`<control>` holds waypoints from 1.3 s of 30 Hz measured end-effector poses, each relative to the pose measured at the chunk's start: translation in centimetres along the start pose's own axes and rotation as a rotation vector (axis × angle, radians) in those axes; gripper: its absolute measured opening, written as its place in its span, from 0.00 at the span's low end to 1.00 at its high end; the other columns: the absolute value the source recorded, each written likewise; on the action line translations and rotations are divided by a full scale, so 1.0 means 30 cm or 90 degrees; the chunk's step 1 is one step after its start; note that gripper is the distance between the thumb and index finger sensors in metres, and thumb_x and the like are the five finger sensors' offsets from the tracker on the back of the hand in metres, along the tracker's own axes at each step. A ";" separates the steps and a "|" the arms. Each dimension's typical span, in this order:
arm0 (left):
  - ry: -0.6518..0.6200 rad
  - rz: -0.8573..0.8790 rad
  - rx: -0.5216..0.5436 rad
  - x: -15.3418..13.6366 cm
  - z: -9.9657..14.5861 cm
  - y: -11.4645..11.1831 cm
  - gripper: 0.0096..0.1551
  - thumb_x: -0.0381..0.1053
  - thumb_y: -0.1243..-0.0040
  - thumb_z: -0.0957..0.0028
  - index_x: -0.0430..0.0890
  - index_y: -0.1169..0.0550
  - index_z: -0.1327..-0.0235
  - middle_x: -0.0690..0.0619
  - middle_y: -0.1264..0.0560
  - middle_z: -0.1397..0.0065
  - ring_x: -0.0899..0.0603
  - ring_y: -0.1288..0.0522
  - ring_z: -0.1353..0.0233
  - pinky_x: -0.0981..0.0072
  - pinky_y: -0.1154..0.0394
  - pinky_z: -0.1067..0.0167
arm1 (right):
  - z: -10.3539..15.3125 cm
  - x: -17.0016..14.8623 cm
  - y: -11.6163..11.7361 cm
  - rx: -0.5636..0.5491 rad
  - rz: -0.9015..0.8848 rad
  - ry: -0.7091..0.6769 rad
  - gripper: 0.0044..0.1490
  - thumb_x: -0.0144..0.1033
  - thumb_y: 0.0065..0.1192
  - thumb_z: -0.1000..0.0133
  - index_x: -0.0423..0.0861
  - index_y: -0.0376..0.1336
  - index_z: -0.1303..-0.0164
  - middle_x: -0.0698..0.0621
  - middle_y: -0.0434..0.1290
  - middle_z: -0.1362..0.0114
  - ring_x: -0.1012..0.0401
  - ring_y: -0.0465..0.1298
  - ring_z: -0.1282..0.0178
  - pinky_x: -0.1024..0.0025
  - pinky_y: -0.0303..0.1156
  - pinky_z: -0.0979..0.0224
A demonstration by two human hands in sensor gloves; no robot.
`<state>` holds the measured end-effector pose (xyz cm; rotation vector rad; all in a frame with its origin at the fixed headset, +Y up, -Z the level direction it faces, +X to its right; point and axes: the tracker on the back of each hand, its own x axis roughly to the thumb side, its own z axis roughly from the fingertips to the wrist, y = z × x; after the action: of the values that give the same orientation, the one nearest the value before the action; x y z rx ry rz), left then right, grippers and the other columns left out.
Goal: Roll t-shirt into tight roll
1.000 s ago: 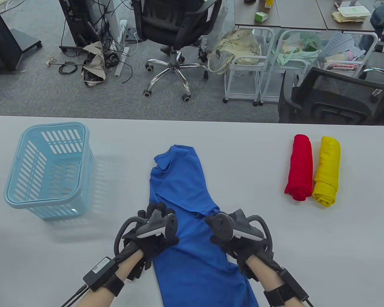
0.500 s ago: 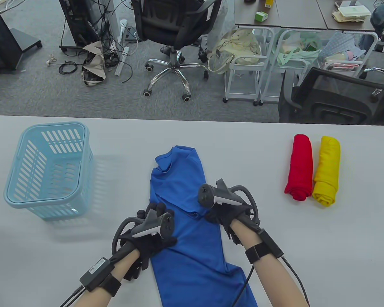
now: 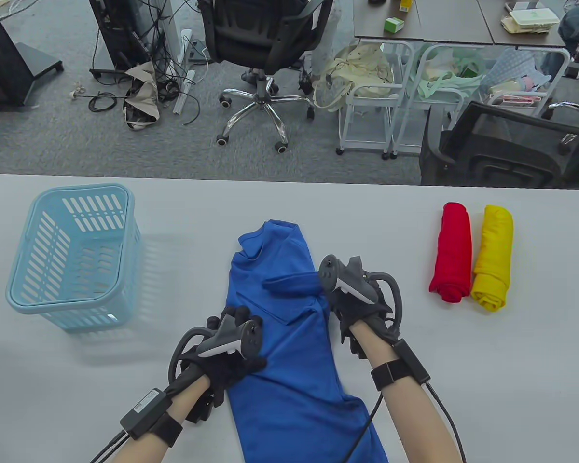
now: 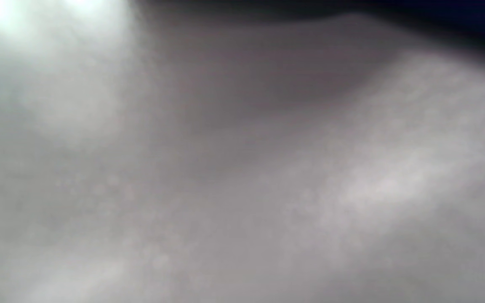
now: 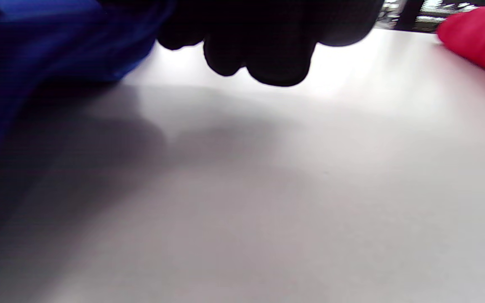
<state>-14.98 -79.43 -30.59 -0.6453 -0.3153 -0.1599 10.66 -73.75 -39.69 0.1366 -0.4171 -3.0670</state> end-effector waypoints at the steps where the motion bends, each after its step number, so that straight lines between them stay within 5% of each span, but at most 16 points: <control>1: 0.000 0.000 0.000 0.000 0.000 0.000 0.51 0.75 0.85 0.60 0.57 0.76 0.28 0.48 0.79 0.19 0.34 0.75 0.18 0.37 0.66 0.22 | -0.007 -0.022 0.012 0.013 0.010 0.028 0.25 0.56 0.48 0.34 0.50 0.66 0.40 0.50 0.73 0.30 0.52 0.78 0.34 0.50 0.68 0.30; 3: 0.000 -0.002 0.000 0.000 0.000 0.000 0.51 0.76 0.85 0.60 0.57 0.76 0.28 0.48 0.80 0.19 0.34 0.75 0.18 0.37 0.66 0.22 | -0.008 -0.051 0.042 0.048 0.055 0.087 0.27 0.59 0.50 0.36 0.49 0.69 0.44 0.50 0.75 0.34 0.52 0.80 0.38 0.50 0.70 0.32; 6: -0.003 -0.003 -0.001 -0.001 -0.001 0.000 0.51 0.76 0.85 0.61 0.57 0.76 0.29 0.48 0.80 0.19 0.34 0.75 0.18 0.36 0.66 0.22 | 0.012 -0.076 0.033 0.005 0.144 0.148 0.23 0.55 0.51 0.37 0.51 0.70 0.46 0.51 0.77 0.36 0.53 0.81 0.40 0.50 0.71 0.34; 10: -0.005 -0.003 -0.003 -0.001 -0.001 0.000 0.51 0.76 0.85 0.61 0.57 0.77 0.29 0.48 0.80 0.19 0.34 0.75 0.18 0.36 0.67 0.23 | 0.050 -0.087 -0.025 0.000 0.069 0.115 0.26 0.55 0.50 0.36 0.50 0.68 0.39 0.49 0.73 0.31 0.52 0.79 0.36 0.49 0.69 0.31; 13: -0.005 -0.003 -0.003 -0.001 -0.002 0.000 0.51 0.76 0.85 0.61 0.57 0.77 0.29 0.48 0.80 0.19 0.34 0.75 0.18 0.36 0.67 0.23 | 0.059 -0.030 -0.033 0.041 -0.005 -0.077 0.36 0.50 0.43 0.33 0.50 0.48 0.15 0.45 0.50 0.11 0.43 0.58 0.15 0.42 0.54 0.20; 16: -0.005 -0.002 -0.003 -0.001 -0.002 0.000 0.51 0.76 0.85 0.61 0.57 0.77 0.29 0.48 0.80 0.19 0.34 0.75 0.18 0.36 0.67 0.23 | 0.046 0.030 0.021 0.157 -0.049 -0.232 0.40 0.47 0.39 0.33 0.54 0.36 0.12 0.49 0.35 0.09 0.43 0.37 0.09 0.39 0.43 0.18; 19: -0.005 -0.001 -0.003 -0.002 -0.002 0.000 0.51 0.76 0.85 0.61 0.57 0.77 0.29 0.48 0.80 0.19 0.34 0.75 0.18 0.36 0.67 0.23 | -0.008 0.017 0.121 0.200 0.022 -0.131 0.41 0.52 0.33 0.35 0.52 0.32 0.14 0.48 0.34 0.12 0.42 0.35 0.11 0.38 0.43 0.19; 21: -0.005 0.000 -0.004 -0.001 -0.003 0.000 0.50 0.75 0.86 0.60 0.58 0.77 0.29 0.49 0.80 0.19 0.35 0.76 0.18 0.36 0.67 0.23 | -0.031 -0.022 0.152 0.195 0.042 -0.074 0.44 0.59 0.24 0.37 0.54 0.22 0.18 0.50 0.23 0.15 0.45 0.26 0.13 0.37 0.34 0.20; 24: -0.011 -0.002 -0.003 0.015 -0.012 0.006 0.50 0.75 0.86 0.60 0.58 0.77 0.29 0.49 0.81 0.19 0.35 0.76 0.18 0.35 0.67 0.23 | -0.031 -0.060 0.143 0.179 -0.038 -0.034 0.45 0.59 0.21 0.38 0.51 0.26 0.16 0.47 0.26 0.14 0.44 0.29 0.12 0.36 0.36 0.20; 27: -0.006 -0.012 0.006 0.023 -0.014 0.029 0.49 0.75 0.84 0.59 0.59 0.74 0.27 0.50 0.78 0.18 0.36 0.73 0.16 0.35 0.64 0.21 | -0.018 -0.087 0.118 0.157 0.012 0.009 0.42 0.56 0.24 0.36 0.49 0.32 0.14 0.45 0.35 0.12 0.43 0.39 0.11 0.37 0.42 0.20; 30: 0.002 -0.024 0.034 0.046 -0.002 0.105 0.47 0.74 0.74 0.52 0.61 0.63 0.20 0.50 0.66 0.12 0.37 0.61 0.12 0.37 0.51 0.19 | -0.010 -0.110 0.130 0.160 0.013 0.011 0.43 0.57 0.34 0.35 0.51 0.32 0.15 0.47 0.34 0.12 0.43 0.39 0.11 0.37 0.43 0.20; 34: 0.021 -0.057 0.063 0.112 -0.012 0.236 0.45 0.73 0.62 0.50 0.60 0.48 0.17 0.49 0.46 0.10 0.39 0.40 0.14 0.41 0.41 0.20 | -0.003 -0.112 0.138 0.156 0.009 0.013 0.43 0.57 0.33 0.35 0.51 0.31 0.15 0.47 0.33 0.13 0.42 0.38 0.11 0.37 0.42 0.20; 39: -0.003 -0.044 0.080 0.249 -0.138 0.333 0.45 0.70 0.55 0.47 0.62 0.53 0.18 0.48 0.51 0.10 0.40 0.44 0.13 0.41 0.43 0.19 | -0.008 -0.110 0.135 0.163 -0.007 0.017 0.44 0.57 0.34 0.35 0.50 0.31 0.15 0.46 0.33 0.13 0.43 0.37 0.12 0.39 0.43 0.19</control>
<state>-4.56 -74.43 -36.83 -0.5109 -0.3491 -0.2038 14.10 -77.54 -38.56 0.1893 -0.8079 -3.0045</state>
